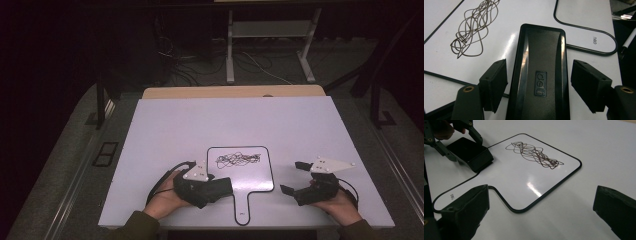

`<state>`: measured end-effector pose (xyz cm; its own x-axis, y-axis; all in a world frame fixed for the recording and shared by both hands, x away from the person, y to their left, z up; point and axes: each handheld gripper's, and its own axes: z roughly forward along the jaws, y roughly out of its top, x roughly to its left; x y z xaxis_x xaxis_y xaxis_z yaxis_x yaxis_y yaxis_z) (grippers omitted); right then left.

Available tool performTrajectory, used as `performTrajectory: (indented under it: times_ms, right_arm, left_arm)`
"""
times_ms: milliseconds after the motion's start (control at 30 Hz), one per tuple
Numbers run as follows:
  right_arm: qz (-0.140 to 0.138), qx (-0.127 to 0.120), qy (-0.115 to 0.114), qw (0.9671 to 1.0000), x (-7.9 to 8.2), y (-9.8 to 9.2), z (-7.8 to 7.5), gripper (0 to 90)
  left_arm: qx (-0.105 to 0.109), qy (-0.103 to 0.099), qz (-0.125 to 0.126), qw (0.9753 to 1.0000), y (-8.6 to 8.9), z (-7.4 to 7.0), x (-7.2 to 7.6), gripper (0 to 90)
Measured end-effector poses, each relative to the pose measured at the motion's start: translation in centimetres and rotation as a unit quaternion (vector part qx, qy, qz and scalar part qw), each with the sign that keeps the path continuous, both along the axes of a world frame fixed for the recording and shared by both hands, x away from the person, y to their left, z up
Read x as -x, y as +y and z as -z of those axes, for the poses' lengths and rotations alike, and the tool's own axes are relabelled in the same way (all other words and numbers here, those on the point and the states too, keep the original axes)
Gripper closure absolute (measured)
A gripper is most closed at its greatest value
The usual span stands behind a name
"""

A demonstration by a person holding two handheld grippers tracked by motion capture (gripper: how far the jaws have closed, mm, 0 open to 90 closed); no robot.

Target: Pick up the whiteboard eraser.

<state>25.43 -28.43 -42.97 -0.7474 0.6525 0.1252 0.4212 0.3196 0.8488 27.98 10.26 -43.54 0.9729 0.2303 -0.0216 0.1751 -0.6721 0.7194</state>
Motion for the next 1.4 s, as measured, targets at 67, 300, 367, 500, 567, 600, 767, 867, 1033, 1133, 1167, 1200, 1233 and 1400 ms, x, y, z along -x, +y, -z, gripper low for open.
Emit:
performTrajectory:
  times_ms: [67, 300, 367, 500, 567, 600, 767, 867, 1033, 1133, 1167, 1200, 1233, 1400]
  right_arm:
    - [0.0, 0.0, 0.0, 1.0, 0.0, 0.01, 0.01, 0.0]
    - [0.0, -0.003, -0.001, 1.0, -0.03, -0.03, 0.0, 0.0]
    - [0.0, -0.003, 0.0, 1.0, -0.03, -0.03, 0.0, 0.0]
    - [0.0, -0.002, 0.0, 1.0, -0.03, -0.03, 0.01, 0.0]
    - [0.0, -0.002, 0.0, 1.0, -0.03, -0.04, 0.01, 0.0]
    - [0.0, -0.002, 0.0, 1.0, -0.03, -0.04, 0.01, 0.0]
    - [0.0, -0.003, 0.0, 1.0, -0.03, -0.05, 0.0, 0.0]
    - [0.0, -0.004, -0.001, 1.0, -0.03, -0.07, -0.02, 0.0]
    - [0.0, -0.004, 0.0, 1.0, -0.02, -0.08, -0.02, 0.0]
    - [0.0, -0.004, 0.0, 1.0, -0.02, -0.08, -0.02, 0.0]
    - [0.0, -0.004, 0.0, 1.0, -0.02, -0.08, -0.03, 0.0]
    - [-0.001, -0.003, -0.001, 1.0, -0.02, -0.08, -0.02, 0.0]
    - [-0.001, -0.003, -0.001, 1.0, -0.01, -0.08, -0.02, 0.0]
    - [-0.001, -0.003, -0.001, 1.0, -0.01, -0.06, -0.02, 0.0]
  left_arm:
    - [-0.009, -0.006, 0.001, 0.9999, -0.07, 0.06, 0.0, 28.8]
    - [-0.022, -0.007, 0.003, 0.9997, -0.23, 0.32, -0.01, 32.2]
    - [-0.025, -0.008, 0.004, 0.9996, -0.23, 0.35, -0.01, 33.1]
    - [-0.027, -0.009, 0.004, 0.9996, -0.25, 0.41, 0.03, 35.6]
    - [-0.027, -0.009, 0.004, 0.9996, -0.19, 0.38, -0.01, 36.8]
    - [-0.026, -0.009, 0.004, 0.9996, -0.18, 0.39, -0.03, 36.8]
    - [-0.03, -0.011, 0.005, 0.9995, -0.18, 0.41, -0.01, 37.2]
    - [-0.03, -0.011, 0.005, 0.9995, -0.18, 0.44, 0.0, 37.3]
    - [-0.034, -0.013, 0.007, 0.9993, -0.18, 0.44, 0.01, 37.9]
    - [-0.036, -0.013, 0.008, 0.9993, -0.16, 0.43, -0.03, 38.4]
    - [-0.037, -0.012, 0.009, 0.9992, -0.15, 0.41, -0.05, 38.5]
    - [-0.037, -0.011, 0.008, 0.9992, -0.17, 0.41, -0.05, 38.6]
    - [-0.036, -0.01, 0.007, 0.9993, -0.19, 0.42, -0.06, 38.7]
    - [-0.037, -0.005, 0.009, 0.9993, -0.18, 0.37, -0.17, 39.0]
